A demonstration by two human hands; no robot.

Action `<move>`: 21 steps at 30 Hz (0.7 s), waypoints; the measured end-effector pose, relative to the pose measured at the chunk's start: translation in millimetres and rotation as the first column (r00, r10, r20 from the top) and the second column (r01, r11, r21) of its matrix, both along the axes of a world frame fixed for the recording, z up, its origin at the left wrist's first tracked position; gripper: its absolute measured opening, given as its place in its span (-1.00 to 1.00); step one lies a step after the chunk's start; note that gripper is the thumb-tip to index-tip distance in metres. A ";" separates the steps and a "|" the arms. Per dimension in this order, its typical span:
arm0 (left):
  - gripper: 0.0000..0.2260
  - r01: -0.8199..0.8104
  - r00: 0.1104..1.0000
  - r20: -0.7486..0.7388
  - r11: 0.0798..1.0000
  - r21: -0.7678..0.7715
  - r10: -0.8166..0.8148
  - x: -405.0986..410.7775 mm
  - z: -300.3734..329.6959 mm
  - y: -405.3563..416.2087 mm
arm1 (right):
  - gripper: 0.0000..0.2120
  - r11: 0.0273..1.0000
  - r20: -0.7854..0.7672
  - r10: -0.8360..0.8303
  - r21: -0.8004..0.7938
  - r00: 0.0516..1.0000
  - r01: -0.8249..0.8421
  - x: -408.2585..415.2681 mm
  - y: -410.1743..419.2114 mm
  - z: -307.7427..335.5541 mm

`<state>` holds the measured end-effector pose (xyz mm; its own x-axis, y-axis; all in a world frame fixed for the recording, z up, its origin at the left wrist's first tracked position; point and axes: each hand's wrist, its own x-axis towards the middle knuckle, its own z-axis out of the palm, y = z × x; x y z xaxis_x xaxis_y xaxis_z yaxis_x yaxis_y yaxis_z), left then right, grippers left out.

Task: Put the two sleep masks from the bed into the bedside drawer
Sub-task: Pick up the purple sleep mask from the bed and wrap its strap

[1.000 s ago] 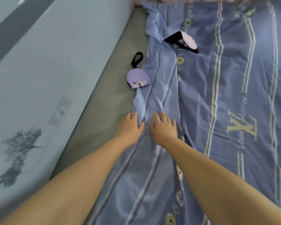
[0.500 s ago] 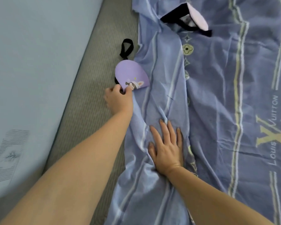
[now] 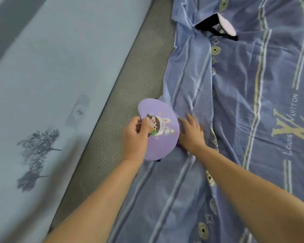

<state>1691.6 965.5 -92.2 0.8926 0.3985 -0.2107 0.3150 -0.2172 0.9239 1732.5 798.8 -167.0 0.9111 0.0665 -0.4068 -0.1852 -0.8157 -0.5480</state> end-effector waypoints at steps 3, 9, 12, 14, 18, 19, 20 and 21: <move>-0.90 -0.092 0.994 -0.067 0.987 -0.132 0.083 -49.8 54.6 -2.3 | -0.54 0.776 -0.319 -0.289 0.474 0.903 0.416 -31.8 4.9 85.3; -0.87 -0.009 1.000 -0.019 0.926 -0.377 0.002 -159.5 157.1 -11.7 | -0.72 0.681 -0.257 0.049 0.716 0.965 0.156 -121.4 6.3 244.1; -0.78 -0.042 0.999 0.012 0.946 -0.321 0.048 -210.5 194.4 -9.8 | -0.79 0.771 -0.027 0.261 0.608 0.965 -0.192 -152.0 0.5 301.4; -0.53 -0.080 0.994 0.067 0.991 -0.110 0.087 -238.3 218.6 -4.5 | -0.73 0.777 0.047 0.426 0.493 0.904 -0.392 -168.3 -2.0 333.3; -0.52 0.229 0.958 0.122 0.950 0.214 -0.258 -278.7 277.5 -4.5 | -0.75 0.660 0.035 0.700 0.352 0.714 -0.664 -208.9 1.5 391.0; -0.62 0.331 0.936 0.075 0.933 0.142 -0.343 -287.8 290.7 -6.8 | -0.75 0.628 0.038 0.738 0.328 0.674 -0.706 -220.1 2.6 401.3; -0.71 0.398 0.916 0.036 0.916 0.051 -0.400 -296.1 300.9 -8.3 | -0.75 0.607 0.048 0.760 0.302 0.648 -0.735 -229.8 3.2 409.9; -0.76 0.424 0.906 0.021 0.906 0.009 -0.424 -304.1 308.3 -8.2 | -0.75 0.601 0.063 0.767 0.278 0.638 -0.750 -238.7 3.2 416.0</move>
<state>1387.4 957.2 216.1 0.9819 -0.0174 -0.1884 0.1723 -0.3293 0.9284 1493.7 802.0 249.0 0.4602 0.8304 -0.3140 0.3970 -0.5088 -0.7639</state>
